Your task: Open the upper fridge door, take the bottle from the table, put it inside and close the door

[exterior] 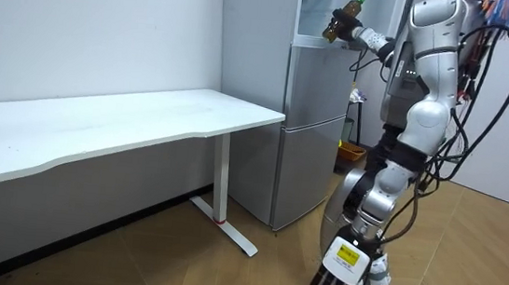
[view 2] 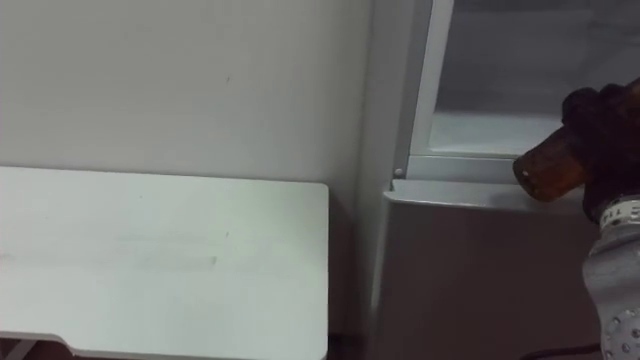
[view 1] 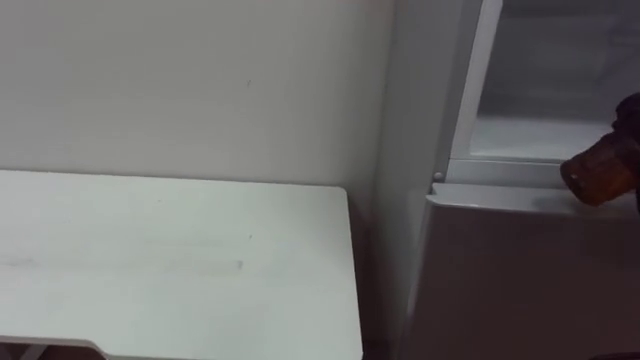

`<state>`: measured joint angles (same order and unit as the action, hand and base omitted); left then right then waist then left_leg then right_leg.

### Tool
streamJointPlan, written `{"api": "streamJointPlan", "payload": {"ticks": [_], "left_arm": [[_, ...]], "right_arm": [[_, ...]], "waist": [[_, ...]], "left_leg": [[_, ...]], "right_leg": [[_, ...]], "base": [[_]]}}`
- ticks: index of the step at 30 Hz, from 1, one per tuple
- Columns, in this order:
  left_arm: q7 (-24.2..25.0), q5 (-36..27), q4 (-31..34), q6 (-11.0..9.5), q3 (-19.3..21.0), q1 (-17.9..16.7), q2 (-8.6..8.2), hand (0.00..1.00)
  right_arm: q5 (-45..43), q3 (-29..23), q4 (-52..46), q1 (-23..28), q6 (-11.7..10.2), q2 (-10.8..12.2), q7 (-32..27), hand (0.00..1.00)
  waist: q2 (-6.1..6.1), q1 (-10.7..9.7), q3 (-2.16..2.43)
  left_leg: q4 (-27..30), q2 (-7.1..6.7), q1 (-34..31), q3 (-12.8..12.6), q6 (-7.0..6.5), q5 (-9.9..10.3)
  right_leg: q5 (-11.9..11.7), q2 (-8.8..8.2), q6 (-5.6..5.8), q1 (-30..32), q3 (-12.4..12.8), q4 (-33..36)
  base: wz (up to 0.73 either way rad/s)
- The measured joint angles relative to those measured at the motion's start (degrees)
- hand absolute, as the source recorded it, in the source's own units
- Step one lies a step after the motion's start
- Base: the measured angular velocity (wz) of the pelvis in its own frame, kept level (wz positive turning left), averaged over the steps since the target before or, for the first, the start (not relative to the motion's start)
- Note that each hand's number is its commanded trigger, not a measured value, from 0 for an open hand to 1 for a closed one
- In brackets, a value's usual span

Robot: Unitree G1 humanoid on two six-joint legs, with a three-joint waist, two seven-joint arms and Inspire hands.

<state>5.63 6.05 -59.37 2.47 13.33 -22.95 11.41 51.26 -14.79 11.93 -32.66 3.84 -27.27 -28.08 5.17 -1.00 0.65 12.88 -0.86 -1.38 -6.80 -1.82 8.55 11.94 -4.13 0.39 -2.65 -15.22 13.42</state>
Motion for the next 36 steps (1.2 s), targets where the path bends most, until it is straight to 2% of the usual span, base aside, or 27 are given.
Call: {"api": "streamJointPlan", "payload": {"ticks": [6,14,15,17,19,21,25,30,36], "left_arm": [[0.0,-0.06,0.01,-0.01,-0.01,-0.31,0.88,0.0],[0.0,0.65,0.04,-0.05,-0.1,-0.35,0.89,0.0],[-0.01,0.85,0.06,-0.06,-0.09,-0.34,1.02,0.0],[0.0,0.85,0.03,-0.08,-0.09,-0.33,1.36,0.0],[0.0,0.84,-0.02,-0.02,-0.1,-0.32,1.51,0.0],[0.0,0.84,0.02,0.06,-0.1,-0.28,1.52,0.0],[-0.01,0.84,0.41,0.2,-0.38,-0.02,1.51,0.0],[-0.01,0.78,1.15,0.68,-0.83,0.22,1.51,0.0],[-0.04,0.85,2.51,0.77,-1.12,0.45,1.66,0.0]], "right_arm": [[0.39,0.16,0.0,-0.82,0.0,0.0,-3.69,1.0],[1.04,0.51,0.39,-2.8,0.01,-0.3,-9.21,1.0],[1.22,1.83,2.41,-5.46,0.02,-1.72,-10.1,1.0],[1.95,4.08,5.41,-9.6,0.06,-5.16,-10.55,1.0],[2.47,5.99,6.47,-13.75,-0.09,-9.44,-10.5,1.0],[2.47,7.08,6.77,-16.69,-0.29,-11.69,-10.34,1.0],[2.43,9.1,7.5,-20.96,-2.27,-12.94,-9.73,1.0],[2.39,10.6,9.61,-20.97,-2.4,-13.07,-11.38,1.0],[2.42,11.47,10.23,-20.97,-2.43,-13.1,-14.61,1.0]], "waist": [[0.41,0.37,-0.24],[0.97,1.52,-0.5],[0.82,1.57,-0.36],[1.09,2.06,-0.46],[1.59,2.86,-0.42],[1.78,2.94,-0.26],[1.98,3.02,-0.16],[2.29,4.27,-0.18],[2.52,4.23,-0.28]], "left_leg": [[0.55,-0.34,-1.88,0.78,-0.28,-0.31],[0.79,-0.89,-2.77,1.37,-0.85,-0.51],[0.84,-0.89,-3.15,1.37,-0.95,-0.59],[0.78,-0.86,-3.2,1.39,-0.96,-0.62],[0.72,-0.82,-3.18,1.73,-0.87,-0.55],[0.71,-0.85,-3.15,2.31,-0.75,-0.47],[0.76,-0.77,-3.21,3.58,-0.43,-0.29],[0.88,-0.51,-3.68,3.91,-0.17,-0.24],[1.47,-0.45,-5.35,4.51,0.01,-0.26]], "right_leg": [[-0.12,-0.31,0.12,1.64,-0.42,0.54],[-0.42,-0.8,0.7,2.06,-0.92,0.48],[-0.57,-0.8,0.71,2.4,-0.92,0.47],[-0.67,-0.73,0.69,2.36,-0.95,0.39],[-0.71,-0.61,0.65,1.85,-1.46,0.0],[-0.74,-0.48,0.63,1.19,-2.25,-0.81],[-0.73,-0.25,0.61,0.46,-3.57,-1.39],[-0.88,0.02,0.37,0.72,-3.95,-1.69],[-1.0,0.12,0.17,1.69,-5.42,-1.71]], "base": [[0.04],[0.05],[0.0],[0.0],[0.09],[0.17],[0.15],[0.03],[0.07]]}}
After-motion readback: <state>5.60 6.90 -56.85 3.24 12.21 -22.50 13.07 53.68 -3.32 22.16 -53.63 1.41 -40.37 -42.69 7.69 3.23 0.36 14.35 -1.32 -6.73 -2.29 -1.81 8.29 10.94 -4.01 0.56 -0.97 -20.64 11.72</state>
